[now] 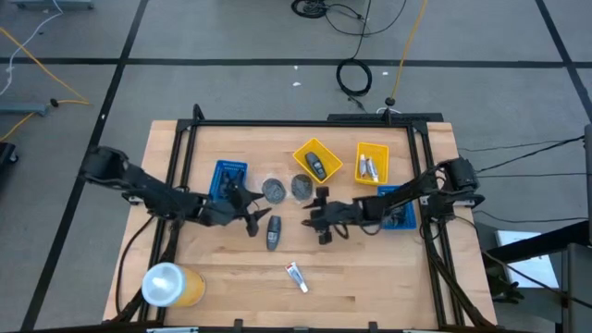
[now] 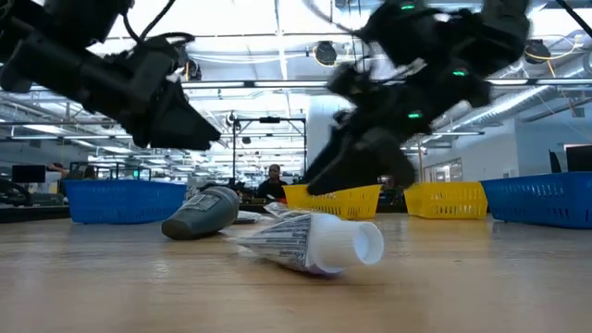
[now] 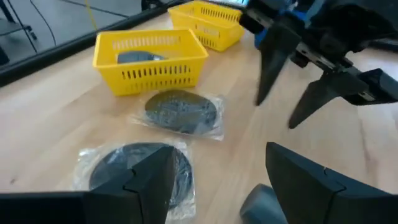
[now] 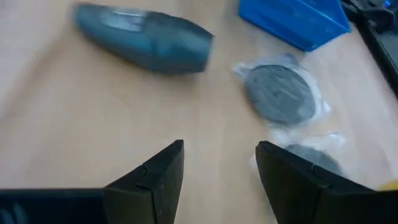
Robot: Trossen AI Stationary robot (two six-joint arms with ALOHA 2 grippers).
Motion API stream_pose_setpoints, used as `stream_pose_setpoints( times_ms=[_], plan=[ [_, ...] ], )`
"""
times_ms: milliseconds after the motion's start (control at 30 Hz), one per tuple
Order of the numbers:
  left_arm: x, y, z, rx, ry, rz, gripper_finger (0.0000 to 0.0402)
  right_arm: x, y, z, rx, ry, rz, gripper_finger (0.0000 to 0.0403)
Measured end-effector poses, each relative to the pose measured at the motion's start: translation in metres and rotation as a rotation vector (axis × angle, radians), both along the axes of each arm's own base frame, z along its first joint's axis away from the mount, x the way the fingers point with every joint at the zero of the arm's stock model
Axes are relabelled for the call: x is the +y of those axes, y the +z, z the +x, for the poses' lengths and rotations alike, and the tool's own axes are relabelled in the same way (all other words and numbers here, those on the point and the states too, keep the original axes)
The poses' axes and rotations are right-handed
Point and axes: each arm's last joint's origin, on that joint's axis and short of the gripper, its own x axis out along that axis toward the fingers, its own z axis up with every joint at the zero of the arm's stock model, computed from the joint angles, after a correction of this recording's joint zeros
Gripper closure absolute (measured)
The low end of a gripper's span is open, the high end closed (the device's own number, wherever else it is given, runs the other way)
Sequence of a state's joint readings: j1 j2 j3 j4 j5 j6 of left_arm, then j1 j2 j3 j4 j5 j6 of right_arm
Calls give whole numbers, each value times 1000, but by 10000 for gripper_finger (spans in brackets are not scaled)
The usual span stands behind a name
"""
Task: Pick & Place Travel size toiletries
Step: Put the right black hairbrush into the right blue bin
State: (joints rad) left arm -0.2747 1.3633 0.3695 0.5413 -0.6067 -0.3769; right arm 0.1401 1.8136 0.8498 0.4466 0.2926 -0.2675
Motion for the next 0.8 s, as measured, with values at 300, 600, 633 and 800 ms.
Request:
stream_pose_setpoints(
  times_ms=[300, 600, 633, 800],
  plan=[
    [-2, -26, 7, 68, 18, 0, 158, -33, -1, 35, 129, -28, -93, 209],
    [-1, -31, 8, 76, 43, -7, 158, -61, -14, 30, 183, -96, -7, 240],
    [-1, -31, 8, 75, 43, -8, 158, -63, -15, 28, 189, -105, -8, 249],
    [-1, -31, 8, 74, 43, -8, 158, -69, -20, 24, 203, -123, -12, 326]
  ],
)
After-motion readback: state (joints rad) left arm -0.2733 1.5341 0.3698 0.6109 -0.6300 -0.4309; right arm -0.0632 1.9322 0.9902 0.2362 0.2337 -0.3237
